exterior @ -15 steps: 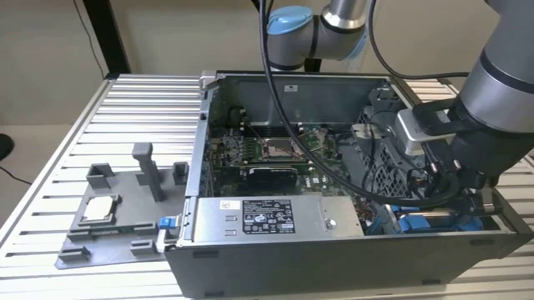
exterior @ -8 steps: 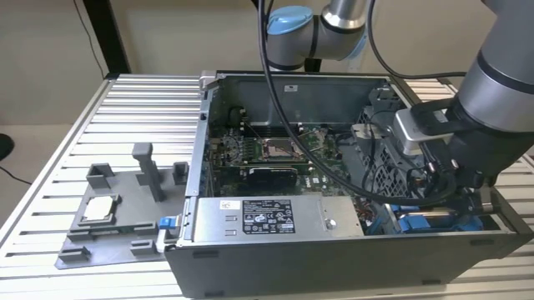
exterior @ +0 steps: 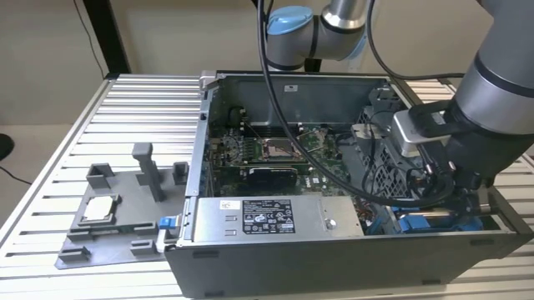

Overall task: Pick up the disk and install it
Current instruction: 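Insert the second disk wire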

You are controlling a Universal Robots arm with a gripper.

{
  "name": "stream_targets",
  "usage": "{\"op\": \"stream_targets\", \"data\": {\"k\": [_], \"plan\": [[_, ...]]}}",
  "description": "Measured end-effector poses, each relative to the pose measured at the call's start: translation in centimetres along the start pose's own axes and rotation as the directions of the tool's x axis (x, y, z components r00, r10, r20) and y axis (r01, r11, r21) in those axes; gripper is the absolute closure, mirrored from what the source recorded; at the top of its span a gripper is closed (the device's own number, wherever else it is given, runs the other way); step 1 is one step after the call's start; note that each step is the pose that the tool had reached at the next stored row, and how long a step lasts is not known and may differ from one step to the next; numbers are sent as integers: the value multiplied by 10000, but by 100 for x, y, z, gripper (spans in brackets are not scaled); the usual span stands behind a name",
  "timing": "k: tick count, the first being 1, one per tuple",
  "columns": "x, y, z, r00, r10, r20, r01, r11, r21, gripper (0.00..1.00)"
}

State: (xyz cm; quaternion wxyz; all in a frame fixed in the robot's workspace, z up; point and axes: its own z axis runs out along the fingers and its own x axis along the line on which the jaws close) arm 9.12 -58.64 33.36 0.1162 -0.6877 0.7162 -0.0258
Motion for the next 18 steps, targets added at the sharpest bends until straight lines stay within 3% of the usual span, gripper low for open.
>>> {"op": "stream_targets", "data": {"k": [5,13,14,16,18], "plan": [[6,13,61,10000,-17,-80,17,10000,2,100],[8,17,79,10000,-15,-63,15,10000,1,100],[5,14,67,10000,-14,-61,14,10000,-6,0],[0,2,11,10000,-5,-40,5,10000,-40,0],[-13,-17,-86,10000,-8,-64,7,10000,-54,0]]}}
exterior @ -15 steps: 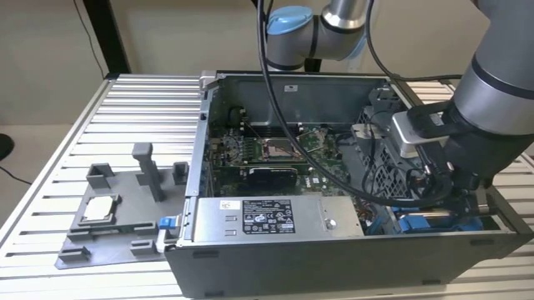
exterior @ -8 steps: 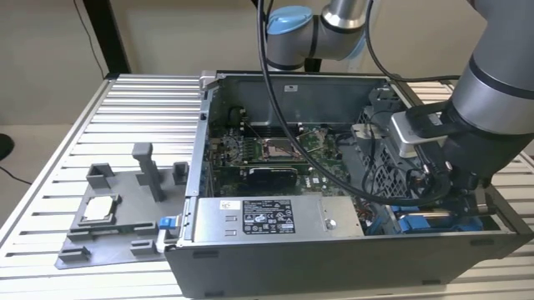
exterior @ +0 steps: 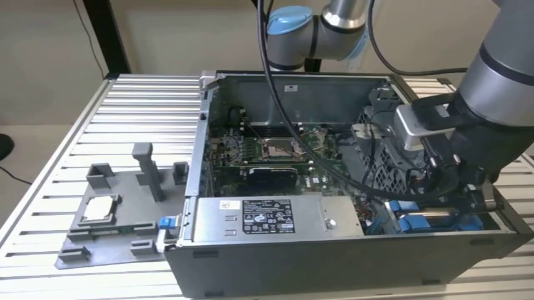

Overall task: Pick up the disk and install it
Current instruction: 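Insert the second disk wire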

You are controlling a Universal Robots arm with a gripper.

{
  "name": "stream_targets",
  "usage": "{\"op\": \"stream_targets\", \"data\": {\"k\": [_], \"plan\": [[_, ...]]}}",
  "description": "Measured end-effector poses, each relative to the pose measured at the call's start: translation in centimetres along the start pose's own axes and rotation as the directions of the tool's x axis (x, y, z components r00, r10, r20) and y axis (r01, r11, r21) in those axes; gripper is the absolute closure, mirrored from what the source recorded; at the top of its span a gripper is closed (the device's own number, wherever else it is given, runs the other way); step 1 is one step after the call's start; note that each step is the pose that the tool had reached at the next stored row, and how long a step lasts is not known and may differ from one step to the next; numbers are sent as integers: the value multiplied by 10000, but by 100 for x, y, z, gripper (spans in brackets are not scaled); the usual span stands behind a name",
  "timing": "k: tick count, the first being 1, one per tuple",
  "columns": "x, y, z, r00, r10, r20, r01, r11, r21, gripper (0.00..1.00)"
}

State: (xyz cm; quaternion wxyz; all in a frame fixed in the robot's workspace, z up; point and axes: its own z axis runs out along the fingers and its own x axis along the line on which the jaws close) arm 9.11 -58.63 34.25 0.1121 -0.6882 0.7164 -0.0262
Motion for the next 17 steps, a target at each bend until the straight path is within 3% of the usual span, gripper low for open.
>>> {"op": "stream_targets", "data": {"k": [5,7,8,17], "plan": [[-27,-43,-220,10000,3,-2,-3,10000,-13,0],[-32,-51,-259,10000,3,-1,-3,10000,-15,0],[-32,-51,-258,10000,3,1,-3,10000,-15,100],[-34,-53,-270,10000,2,-1,-2,10000,-15,100]]}}
